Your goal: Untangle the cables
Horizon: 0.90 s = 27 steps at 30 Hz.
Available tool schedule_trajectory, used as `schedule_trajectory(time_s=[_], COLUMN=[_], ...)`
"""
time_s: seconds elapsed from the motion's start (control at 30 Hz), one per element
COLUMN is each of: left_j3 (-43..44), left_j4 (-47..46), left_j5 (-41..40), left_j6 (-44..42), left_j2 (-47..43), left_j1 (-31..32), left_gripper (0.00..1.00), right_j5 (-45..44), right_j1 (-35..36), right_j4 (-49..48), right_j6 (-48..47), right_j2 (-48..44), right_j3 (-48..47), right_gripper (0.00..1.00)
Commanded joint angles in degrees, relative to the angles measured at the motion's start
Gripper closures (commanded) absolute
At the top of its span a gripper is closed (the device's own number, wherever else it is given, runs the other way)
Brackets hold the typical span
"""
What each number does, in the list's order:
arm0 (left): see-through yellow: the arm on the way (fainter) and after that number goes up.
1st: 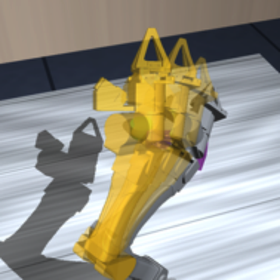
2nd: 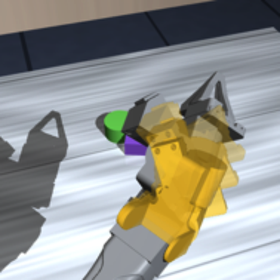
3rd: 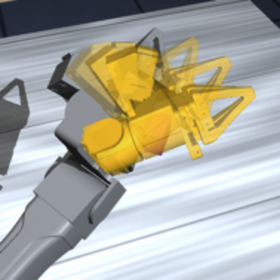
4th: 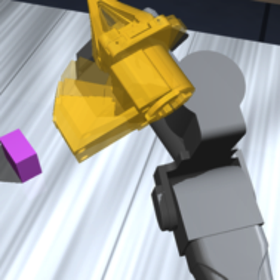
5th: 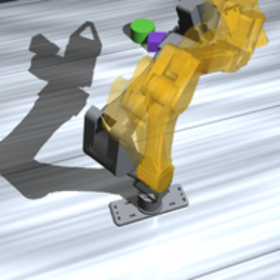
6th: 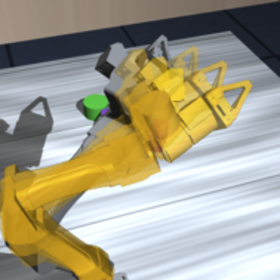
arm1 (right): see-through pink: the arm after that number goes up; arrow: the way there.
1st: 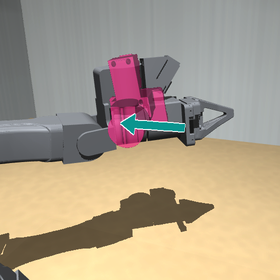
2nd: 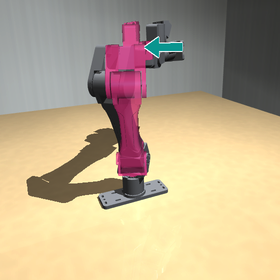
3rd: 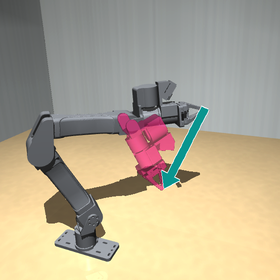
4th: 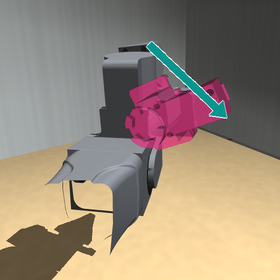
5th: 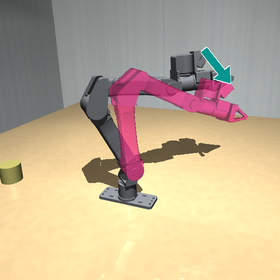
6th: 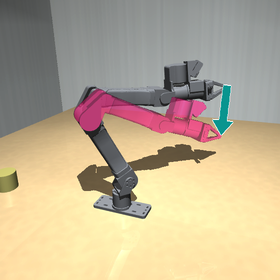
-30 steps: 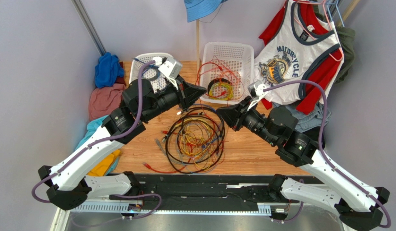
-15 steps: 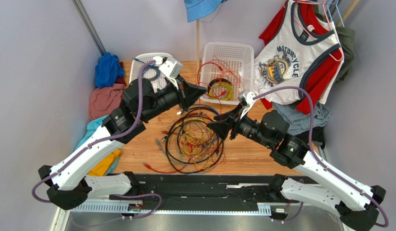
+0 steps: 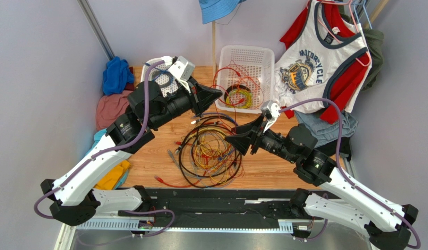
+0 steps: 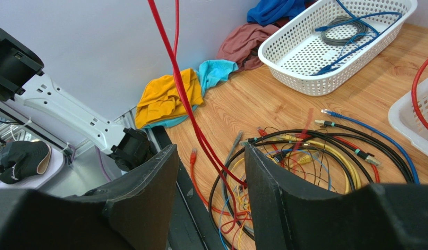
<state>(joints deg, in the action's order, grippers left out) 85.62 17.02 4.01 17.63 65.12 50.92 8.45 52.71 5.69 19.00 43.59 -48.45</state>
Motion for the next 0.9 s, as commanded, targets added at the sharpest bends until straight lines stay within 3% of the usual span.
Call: schedule_trajectory(time_s=[0.0, 0.07, 0.13, 0.17, 0.2, 0.23, 0.3, 0.33, 0.37, 0.47, 0.57, 0.87], left_j3=[2.1, 2.1, 1.7, 1.5, 1.3, 0.6, -0.9, -3.6, -5.4, -13.1, -20.7, -43.2], left_j4=[-0.3, -0.4, -0.3, -0.2, -0.1, 0.3, 0.7, 0.6, 0.3, -0.1, 1.9, 3.7], left_j5=[1.8, 2.3, 2.4, 2.2, 2.0, 0.9, -1.2, -3.9, -6.7, -15.1, -21.3, -30.7], left_j6=[0.0, 0.5, 0.7, 0.7, 0.6, 0.1, -0.3, -0.1, 0.2, 2.9, 8.2, 24.6], left_j2=[0.4, 0.1, -0.2, -0.3, -0.9, -1.1, -2.5, -3.2, -5.0, -8.2, -11.5, -25.7], left_j1=[0.0, 0.0, 0.0, 0.0, 0.0, 0.0, 0.0, 0.0, 0.0, -0.4, -2.0, -3.5], left_gripper=[1.00, 1.00, 1.00, 1.00, 1.00, 1.00, 0.96, 0.85, 0.60, 0.25, 0.04, 0.03], right_j5=[-1.1, -2.6, -5.5, -6.9, -8.3, -8.4, -12.5, -14.0, -15.8, -22.8, -25.3, -26.3], right_j1=[0.2, 0.2, 0.2, 0.2, 0.2, 0.2, 0.2, 0.2, 0.2, -0.1, -1.4, -11.7], right_j4=[-2.7, -3.1, -4.1, -4.1, -4.3, -4.4, -5.0, -4.9, -3.7, 1.1, 3.6, 7.9], right_j6=[-1.1, -2.0, -2.0, -1.9, -1.6, -1.2, -0.1, 0.1, 0.2, -1.3, -2.4, -3.2], right_j2=[2.8, 5.3, 7.5, 8.2, 9.0, 9.1, 8.7, 8.7, 8.8, 10.3, 12.2, 23.0], right_j3=[-0.9, -1.6, -2.2, -2.5, -2.8, -3.1, -4.1, -4.6, -6.7, -11.5, -18.0, -40.0], right_gripper=[0.46, 0.46, 0.56, 0.66, 0.89, 0.99, 1.00, 1.00, 1.00, 1.00, 1.00, 1.00])
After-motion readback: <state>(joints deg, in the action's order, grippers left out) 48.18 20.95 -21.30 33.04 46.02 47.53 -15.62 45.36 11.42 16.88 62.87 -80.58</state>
